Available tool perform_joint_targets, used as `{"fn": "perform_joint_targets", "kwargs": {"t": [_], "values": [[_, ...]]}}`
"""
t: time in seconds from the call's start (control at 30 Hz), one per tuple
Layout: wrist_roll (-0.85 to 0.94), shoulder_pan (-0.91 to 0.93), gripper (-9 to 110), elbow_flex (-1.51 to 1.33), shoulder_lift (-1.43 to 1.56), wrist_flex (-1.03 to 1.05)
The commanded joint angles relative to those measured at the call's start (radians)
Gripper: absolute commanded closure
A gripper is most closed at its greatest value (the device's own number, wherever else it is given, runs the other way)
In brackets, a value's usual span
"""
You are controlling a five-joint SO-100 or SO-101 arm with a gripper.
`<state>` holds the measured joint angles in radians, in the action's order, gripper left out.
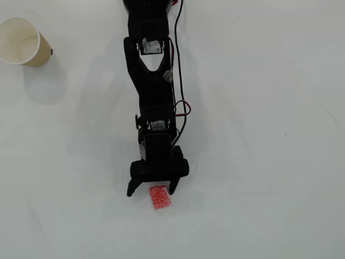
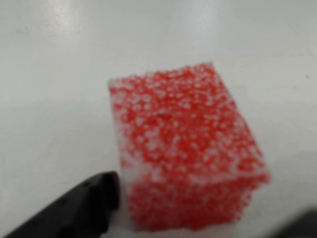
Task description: Pick up the cube and drop it in the cup.
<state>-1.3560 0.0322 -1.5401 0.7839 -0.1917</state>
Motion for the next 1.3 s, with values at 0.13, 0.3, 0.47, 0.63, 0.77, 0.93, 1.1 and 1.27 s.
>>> {"fn": "perform_joint_targets", "kwargs": {"t": [0.13,0.3,0.47,0.63,0.77,0.93,1.1,1.27], "values": [[0.012,-0.008,73,0.135,0.054,0.015],[0.012,-0.008,83,0.135,0.057,0.021],[0.012,-0.003,89,0.133,0.06,0.025],[0.012,0.002,94,0.126,0.069,0.026],[0.012,0.002,94,0.107,0.084,0.026],[0.012,0.0,94,0.02,0.158,0.032],[0.005,-0.008,94,-0.103,0.282,0.037],[0.003,-0.009,94,-0.181,0.387,0.028]]}}
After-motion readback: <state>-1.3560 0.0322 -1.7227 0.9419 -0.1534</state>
